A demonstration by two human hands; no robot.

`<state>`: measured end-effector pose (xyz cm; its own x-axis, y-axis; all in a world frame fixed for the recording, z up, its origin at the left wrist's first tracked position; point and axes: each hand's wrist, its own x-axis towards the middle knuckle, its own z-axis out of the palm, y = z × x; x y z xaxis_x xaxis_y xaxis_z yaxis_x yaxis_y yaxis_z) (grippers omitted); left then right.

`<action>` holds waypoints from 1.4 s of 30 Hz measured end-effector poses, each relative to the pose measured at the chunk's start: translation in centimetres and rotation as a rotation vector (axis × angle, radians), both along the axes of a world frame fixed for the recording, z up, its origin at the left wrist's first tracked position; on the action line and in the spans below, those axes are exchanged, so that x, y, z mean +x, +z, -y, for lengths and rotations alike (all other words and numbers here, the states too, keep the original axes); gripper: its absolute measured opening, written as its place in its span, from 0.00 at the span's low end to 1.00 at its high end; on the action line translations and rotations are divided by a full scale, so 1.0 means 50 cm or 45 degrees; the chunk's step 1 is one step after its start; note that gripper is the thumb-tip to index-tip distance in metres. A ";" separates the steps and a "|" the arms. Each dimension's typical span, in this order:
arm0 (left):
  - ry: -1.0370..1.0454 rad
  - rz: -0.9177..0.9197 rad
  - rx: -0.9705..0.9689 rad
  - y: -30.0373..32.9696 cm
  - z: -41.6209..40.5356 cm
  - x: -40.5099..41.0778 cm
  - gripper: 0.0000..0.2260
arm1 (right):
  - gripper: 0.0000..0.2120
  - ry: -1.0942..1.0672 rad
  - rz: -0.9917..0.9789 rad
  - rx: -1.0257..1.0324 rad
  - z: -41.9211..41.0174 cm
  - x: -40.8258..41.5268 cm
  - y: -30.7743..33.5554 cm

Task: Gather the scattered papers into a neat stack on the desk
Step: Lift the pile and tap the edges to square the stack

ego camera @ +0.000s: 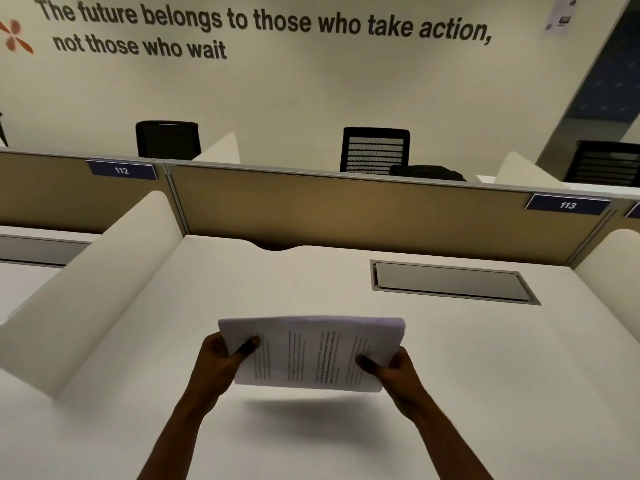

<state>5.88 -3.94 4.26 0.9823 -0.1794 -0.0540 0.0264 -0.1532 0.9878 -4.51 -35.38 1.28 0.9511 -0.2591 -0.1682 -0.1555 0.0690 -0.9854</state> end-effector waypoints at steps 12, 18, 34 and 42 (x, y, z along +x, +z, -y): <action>0.109 -0.045 0.076 -0.087 -0.007 -0.010 0.08 | 0.13 -0.094 -0.043 -0.152 -0.025 -0.011 -0.040; 0.090 -0.089 0.163 -0.109 0.010 -0.017 0.07 | 0.12 -0.119 -0.092 -0.243 -0.024 -0.016 -0.063; 0.205 0.258 0.166 -0.022 0.004 -0.016 0.49 | 0.15 -0.037 0.050 -0.740 0.003 0.000 0.021; -0.383 0.738 0.747 0.140 0.093 0.015 0.28 | 0.13 0.292 0.304 -1.302 0.003 0.045 0.218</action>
